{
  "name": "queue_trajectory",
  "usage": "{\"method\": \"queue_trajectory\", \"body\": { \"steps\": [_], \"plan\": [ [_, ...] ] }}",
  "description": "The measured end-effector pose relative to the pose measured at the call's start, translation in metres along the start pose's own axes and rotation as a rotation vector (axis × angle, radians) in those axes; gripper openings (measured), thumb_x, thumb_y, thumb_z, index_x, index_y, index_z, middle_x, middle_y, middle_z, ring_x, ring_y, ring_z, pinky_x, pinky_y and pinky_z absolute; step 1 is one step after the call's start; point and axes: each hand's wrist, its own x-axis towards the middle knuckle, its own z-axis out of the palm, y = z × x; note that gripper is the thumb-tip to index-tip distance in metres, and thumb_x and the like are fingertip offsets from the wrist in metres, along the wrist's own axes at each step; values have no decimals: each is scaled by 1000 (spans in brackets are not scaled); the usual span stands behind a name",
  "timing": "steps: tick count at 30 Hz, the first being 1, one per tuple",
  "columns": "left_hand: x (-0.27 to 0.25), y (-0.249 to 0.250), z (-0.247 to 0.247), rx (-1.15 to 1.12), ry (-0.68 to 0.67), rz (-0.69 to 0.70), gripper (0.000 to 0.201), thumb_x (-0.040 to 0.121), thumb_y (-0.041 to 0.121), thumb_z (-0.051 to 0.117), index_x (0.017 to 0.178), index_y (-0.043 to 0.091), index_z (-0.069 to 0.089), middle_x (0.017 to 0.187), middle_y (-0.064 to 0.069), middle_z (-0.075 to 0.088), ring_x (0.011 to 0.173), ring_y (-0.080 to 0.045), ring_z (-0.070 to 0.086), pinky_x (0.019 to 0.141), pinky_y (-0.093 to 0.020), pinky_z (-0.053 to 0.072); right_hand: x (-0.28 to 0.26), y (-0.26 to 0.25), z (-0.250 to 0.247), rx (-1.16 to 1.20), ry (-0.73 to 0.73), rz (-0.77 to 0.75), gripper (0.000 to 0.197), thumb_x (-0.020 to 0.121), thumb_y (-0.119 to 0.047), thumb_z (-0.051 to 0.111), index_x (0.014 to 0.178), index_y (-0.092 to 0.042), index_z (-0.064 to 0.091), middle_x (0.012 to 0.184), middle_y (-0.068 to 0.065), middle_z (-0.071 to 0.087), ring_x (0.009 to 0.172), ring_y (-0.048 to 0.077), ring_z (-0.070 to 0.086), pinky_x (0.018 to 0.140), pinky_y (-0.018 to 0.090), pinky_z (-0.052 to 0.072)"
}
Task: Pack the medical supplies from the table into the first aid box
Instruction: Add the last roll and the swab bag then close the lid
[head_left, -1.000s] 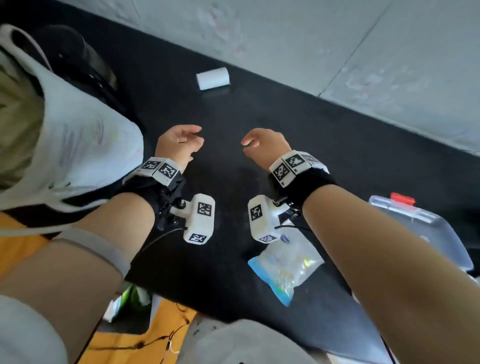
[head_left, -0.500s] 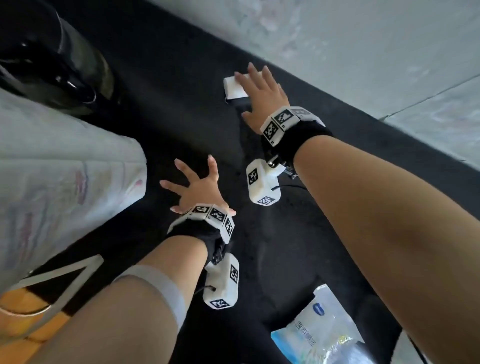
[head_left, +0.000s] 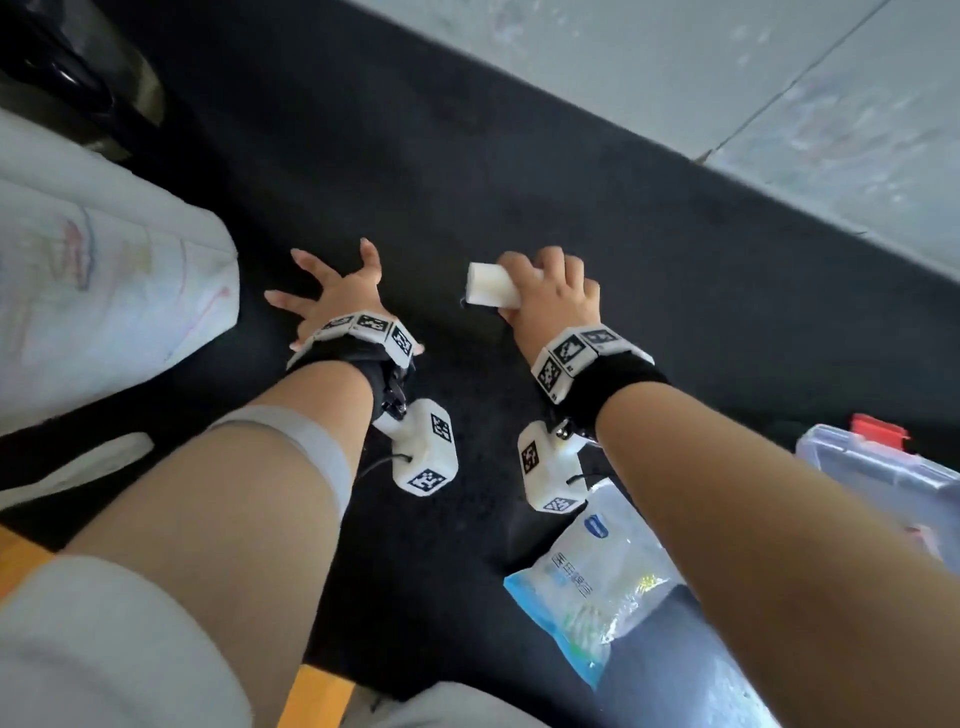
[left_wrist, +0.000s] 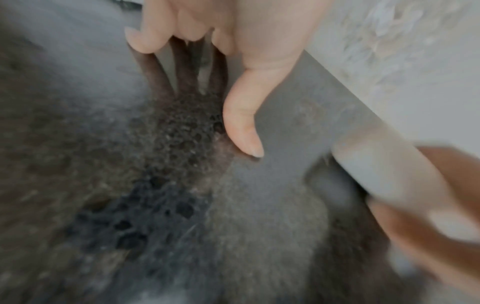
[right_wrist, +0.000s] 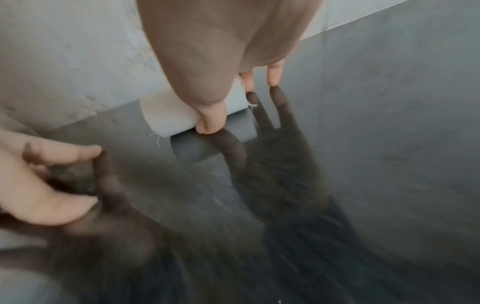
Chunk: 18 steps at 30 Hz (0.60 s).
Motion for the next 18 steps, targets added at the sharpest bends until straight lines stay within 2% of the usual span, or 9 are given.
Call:
{"method": "queue_trajectory", "body": {
  "steps": [3, 6, 8, 11, 12, 14, 16, 18],
  "plan": [
    [-15, -9, 8, -5, 95, 42, 109, 66, 38, 78, 143, 45, 1, 156, -4, -24, 139, -51, -13, 101, -74, 21, -62, 34, 7, 0, -60, 116, 39, 90, -28, 53, 127, -29, 39, 127, 6, 41, 120, 29, 35, 96, 42, 34],
    [-37, -22, 34, -122, 163, 163, 91, 71, 31, 75, 145, 30, 22, 159, -3, -8, 145, -35, -9, 115, -58, 14, -111, 61, 10, 34, -117, 210, 42, 89, -32, 55, 128, -30, 39, 126, 5, 42, 122, 29, 35, 96, 43, 35],
    [-62, -24, 59, -227, 167, 226, 82, 72, 26, 75, 142, 22, 33, 160, -7, -1, 147, -27, -4, 119, -48, 12, -135, 72, 10, 98, -189, 233, 46, 88, -35, 56, 131, -29, 38, 128, 6, 43, 124, 30, 34, 97, 44, 35],
    [-106, -15, 103, -309, 146, 250, 72, 74, 29, 73, 137, 17, 41, 159, -8, 7, 147, -23, 1, 119, -39, 12, -165, 85, 3, 284, -218, 244, 49, 89, -35, 56, 133, -23, 37, 130, 9, 44, 122, 31, 41, 97, 42, 37],
    [-121, -10, 116, -332, 143, 262, 70, 74, 31, 73, 135, 15, 44, 159, -8, 11, 147, -23, 5, 119, -37, 14, -175, 89, -1, 387, -201, 259, 50, 89, -34, 56, 133, -21, 38, 128, 10, 44, 118, 31, 46, 92, 39, 39],
    [-150, 0, 144, -365, 156, 286, 68, 70, 35, 75, 130, 14, 50, 154, -9, 27, 142, -24, 24, 116, -38, 24, -195, 99, -9, 586, -167, 265, 51, 89, -33, 58, 133, -17, 38, 126, 12, 47, 110, 30, 53, 84, 33, 40],
    [-178, 9, 171, -371, 140, 293, 71, 62, 40, 79, 123, 15, 54, 137, -8, 48, 126, -26, 47, 107, -44, 38, -214, 111, -20, 712, -157, 231, 52, 88, -32, 59, 133, -16, 40, 125, 12, 50, 110, 27, 54, 85, 32, 42],
    [-200, 16, 194, -337, 66, 238, 77, 56, 42, 81, 123, 20, 50, 124, -4, 57, 114, -25, 55, 102, -45, 42, -234, 125, -33, 780, -146, 180, 51, 87, -31, 60, 132, -15, 41, 124, 10, 53, 109, 25, 54, 89, 34, 45]
  ]
}}
